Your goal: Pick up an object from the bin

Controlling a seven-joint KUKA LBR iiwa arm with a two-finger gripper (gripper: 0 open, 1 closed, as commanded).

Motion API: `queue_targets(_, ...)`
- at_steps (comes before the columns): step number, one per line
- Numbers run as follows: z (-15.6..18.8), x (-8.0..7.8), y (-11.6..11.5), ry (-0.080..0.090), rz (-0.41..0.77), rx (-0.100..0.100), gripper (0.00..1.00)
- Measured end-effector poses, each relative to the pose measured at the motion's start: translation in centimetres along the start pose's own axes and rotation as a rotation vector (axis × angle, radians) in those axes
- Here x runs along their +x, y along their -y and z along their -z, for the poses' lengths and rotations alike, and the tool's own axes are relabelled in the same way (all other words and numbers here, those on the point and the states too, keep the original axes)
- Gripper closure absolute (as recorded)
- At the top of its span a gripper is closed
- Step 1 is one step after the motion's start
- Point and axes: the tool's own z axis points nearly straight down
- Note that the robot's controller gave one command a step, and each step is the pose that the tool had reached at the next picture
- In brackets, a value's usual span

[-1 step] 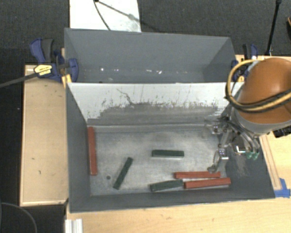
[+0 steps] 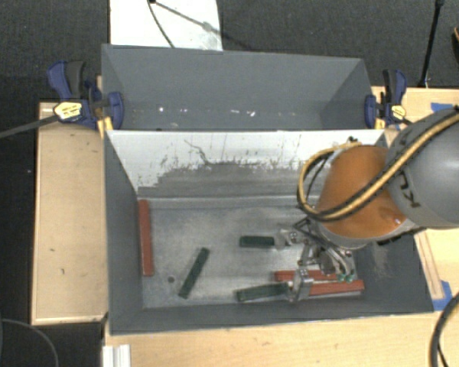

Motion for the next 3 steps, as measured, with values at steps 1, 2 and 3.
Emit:
queue_targets(1, -1.9, 0.1, -1.1, 0.009, 0.047, 0.002, 0.00)
queue_targets(2, -1.9, 0.3, -1.1, 0.007, 0.050, 0.002, 1.00)
queue_targets(3, -1.8, -1.1, -3.3, 0.011, 0.009, 0.001, 1.00)
